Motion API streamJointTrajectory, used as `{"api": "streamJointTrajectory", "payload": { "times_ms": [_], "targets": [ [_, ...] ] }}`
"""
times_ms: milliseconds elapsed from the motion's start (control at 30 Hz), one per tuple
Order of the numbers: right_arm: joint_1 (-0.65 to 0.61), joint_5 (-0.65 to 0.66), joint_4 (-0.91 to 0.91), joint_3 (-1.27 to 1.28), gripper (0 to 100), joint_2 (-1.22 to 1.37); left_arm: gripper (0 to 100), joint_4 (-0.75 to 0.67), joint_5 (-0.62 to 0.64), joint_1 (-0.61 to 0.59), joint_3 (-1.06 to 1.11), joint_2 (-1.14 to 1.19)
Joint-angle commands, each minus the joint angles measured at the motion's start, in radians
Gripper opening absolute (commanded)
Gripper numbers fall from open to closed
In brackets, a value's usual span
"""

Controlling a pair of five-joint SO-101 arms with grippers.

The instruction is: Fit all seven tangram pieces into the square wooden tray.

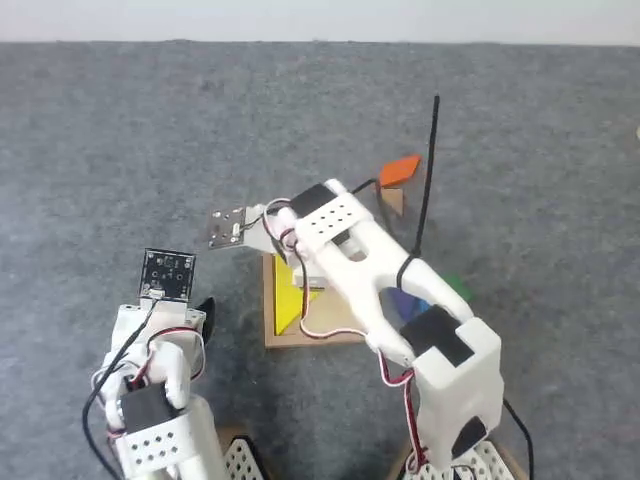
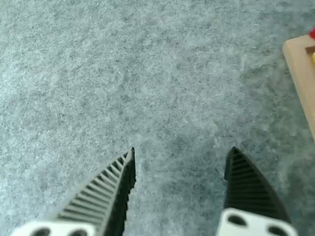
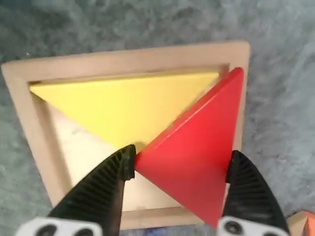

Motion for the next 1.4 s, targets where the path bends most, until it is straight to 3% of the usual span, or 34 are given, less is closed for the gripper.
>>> {"api": "streamJointTrajectory", "payload": {
  "times_ms": [0,633,1000,1367],
  "targets": [
    [0.036,0.005,0.013,-0.029,20.3,-0.012,28,-0.003,-0.011,0.002,-0.007,0.003],
    [0.030,0.011,0.015,-0.035,20.7,0.044,28,-0.003,-0.011,0.002,-0.007,0.003],
    [0.030,0.011,0.015,-0.035,49.3,0.044,28,-0.003,-0.011,0.002,-0.007,0.003],
    [0.050,0.011,0.081,-0.031,49.4,-0.180,28,-0.003,-0.011,0.002,-0.007,0.003]
  ]
}}
